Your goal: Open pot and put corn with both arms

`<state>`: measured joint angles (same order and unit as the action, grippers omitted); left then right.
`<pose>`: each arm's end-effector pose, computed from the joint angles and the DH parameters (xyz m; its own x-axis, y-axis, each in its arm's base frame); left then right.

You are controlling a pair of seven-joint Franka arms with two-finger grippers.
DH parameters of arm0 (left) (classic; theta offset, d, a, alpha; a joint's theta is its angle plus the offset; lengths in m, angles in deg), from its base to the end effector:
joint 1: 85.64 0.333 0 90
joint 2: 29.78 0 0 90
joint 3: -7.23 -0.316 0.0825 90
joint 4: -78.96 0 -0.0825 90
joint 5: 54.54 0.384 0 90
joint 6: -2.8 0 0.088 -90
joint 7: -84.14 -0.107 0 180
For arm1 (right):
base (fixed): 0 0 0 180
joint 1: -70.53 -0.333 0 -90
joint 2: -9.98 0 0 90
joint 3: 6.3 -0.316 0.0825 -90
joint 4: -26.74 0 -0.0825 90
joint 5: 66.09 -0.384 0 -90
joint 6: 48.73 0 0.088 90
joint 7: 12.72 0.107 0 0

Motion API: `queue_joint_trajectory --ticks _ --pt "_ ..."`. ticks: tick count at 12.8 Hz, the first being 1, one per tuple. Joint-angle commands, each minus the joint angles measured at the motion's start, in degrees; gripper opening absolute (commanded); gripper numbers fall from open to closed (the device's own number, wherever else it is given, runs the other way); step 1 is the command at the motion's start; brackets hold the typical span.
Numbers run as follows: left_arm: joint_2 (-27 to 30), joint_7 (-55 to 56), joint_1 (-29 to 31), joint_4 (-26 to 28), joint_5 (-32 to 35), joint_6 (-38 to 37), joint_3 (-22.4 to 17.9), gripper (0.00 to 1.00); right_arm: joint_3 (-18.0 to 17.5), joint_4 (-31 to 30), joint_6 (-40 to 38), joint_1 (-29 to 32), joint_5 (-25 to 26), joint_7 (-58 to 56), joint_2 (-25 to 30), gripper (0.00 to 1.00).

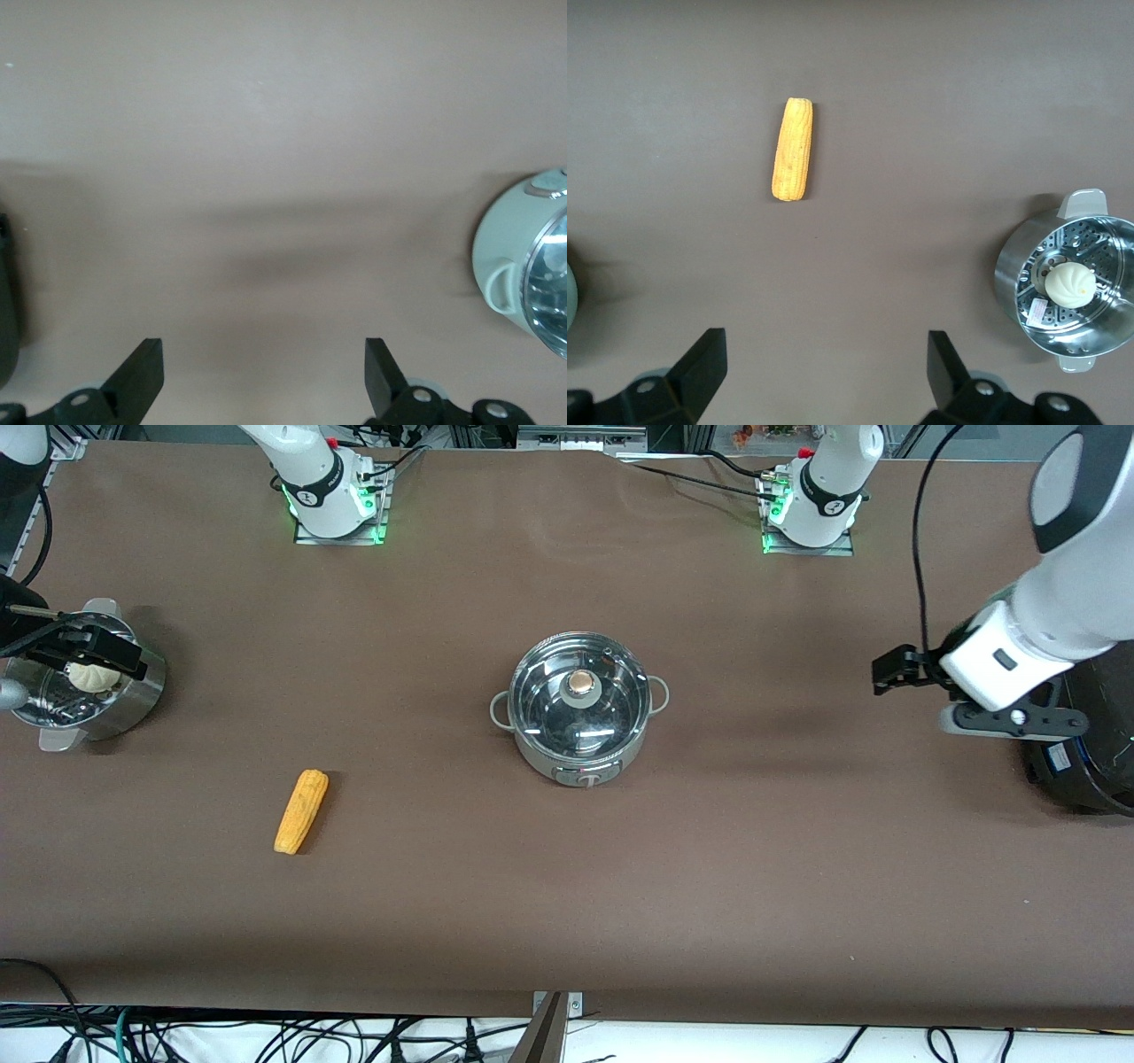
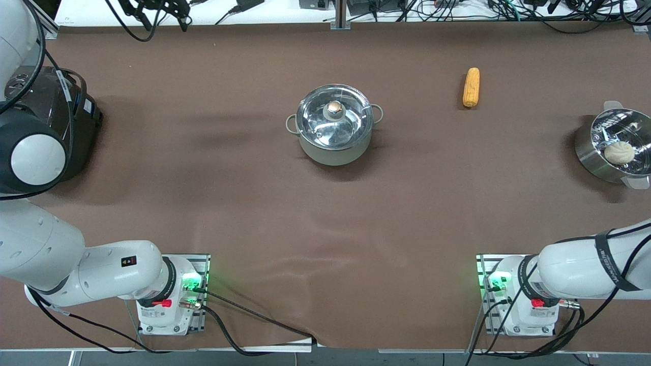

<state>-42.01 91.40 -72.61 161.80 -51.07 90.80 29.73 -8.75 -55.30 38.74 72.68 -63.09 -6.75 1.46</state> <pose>0.6044 -0.0700 0.5641 0.9934 -0.0362 -0.1089 -0.0356 -0.9993 0.0070 0.5953 -0.0047 0.6006 0.9937 -0.1011 -0.0486 -0.0986 -0.9938 0.0513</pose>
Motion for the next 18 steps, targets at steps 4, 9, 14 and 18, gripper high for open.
queue_joint_trajectory --ticks 4,9,14,18 --pt "0.81 -1.28 0.59 -1.1 2.76 1.38 0.79 1.0 -0.36 1.0 -0.02 0.48 0.25 0.01 -0.35 1.0" --pt "1.16 -1.2 0.59 -1.1 2.68 1.03 0.7 1.0 -0.36 1.0 0.06 0.4 0.25 0.1 -0.35 1.0" --pt "1.16 -1.2 0.59 -1.02 2.68 0.86 0.79 1.0 -0.36 1.0 0.15 0.48 0.25 0.1 -0.35 1.0" --pt "1.34 -0.05 0.59 -0.84 2.68 0.59 0.88 1.0 -0.36 1.0 0.15 0.48 0.25 0.1 -0.35 1.0"
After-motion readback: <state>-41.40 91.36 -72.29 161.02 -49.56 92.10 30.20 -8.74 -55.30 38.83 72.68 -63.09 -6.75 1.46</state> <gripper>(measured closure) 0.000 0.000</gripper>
